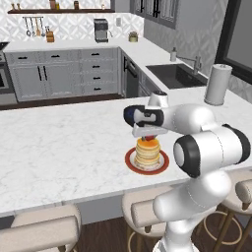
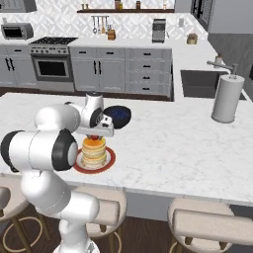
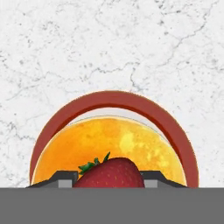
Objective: Take the strawberry from the fridge and place it on top of the pancake, located on the dining counter.
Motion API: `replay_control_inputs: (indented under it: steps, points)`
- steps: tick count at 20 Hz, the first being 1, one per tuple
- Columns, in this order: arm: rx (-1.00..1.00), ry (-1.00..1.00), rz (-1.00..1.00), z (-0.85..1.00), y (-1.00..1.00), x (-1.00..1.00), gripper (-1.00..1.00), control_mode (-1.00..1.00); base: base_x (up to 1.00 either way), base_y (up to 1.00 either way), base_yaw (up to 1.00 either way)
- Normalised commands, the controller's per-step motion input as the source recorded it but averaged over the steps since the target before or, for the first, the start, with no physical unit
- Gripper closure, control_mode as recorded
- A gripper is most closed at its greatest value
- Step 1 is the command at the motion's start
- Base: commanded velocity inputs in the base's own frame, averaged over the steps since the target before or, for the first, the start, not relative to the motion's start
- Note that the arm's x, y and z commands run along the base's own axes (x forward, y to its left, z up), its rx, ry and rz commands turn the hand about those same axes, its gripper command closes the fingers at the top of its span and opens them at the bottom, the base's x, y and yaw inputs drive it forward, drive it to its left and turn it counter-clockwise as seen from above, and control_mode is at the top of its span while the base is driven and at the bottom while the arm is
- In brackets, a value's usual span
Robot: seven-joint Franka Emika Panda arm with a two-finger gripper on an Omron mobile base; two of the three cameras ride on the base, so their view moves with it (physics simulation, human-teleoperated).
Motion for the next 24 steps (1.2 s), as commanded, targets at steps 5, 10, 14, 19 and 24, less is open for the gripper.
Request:
replay_control_inputs:
  steps: [5,10,14,19,24]
  points:
    - [0.00,0.00,0.00,-0.32,0.00,-0.13,1.00,-1.00,0.00,0.00,0.00]
    - [0.00,-0.02,0.00,-0.42,0.00,-0.43,1.00,-1.00,0.00,0.00,0.00]
    - [0.00,-0.15,0.00,-0.45,0.00,-0.26,1.00,-1.00,0.00,0.00,0.00]
    - [0.00,-0.15,0.00,-0.49,0.00,-0.11,1.00,-1.00,0.00,0.00,0.00]
    - [0.00,-0.15,0.00,-0.47,0.05,-0.28,1.00,-1.00,0.00,0.00,0.00]
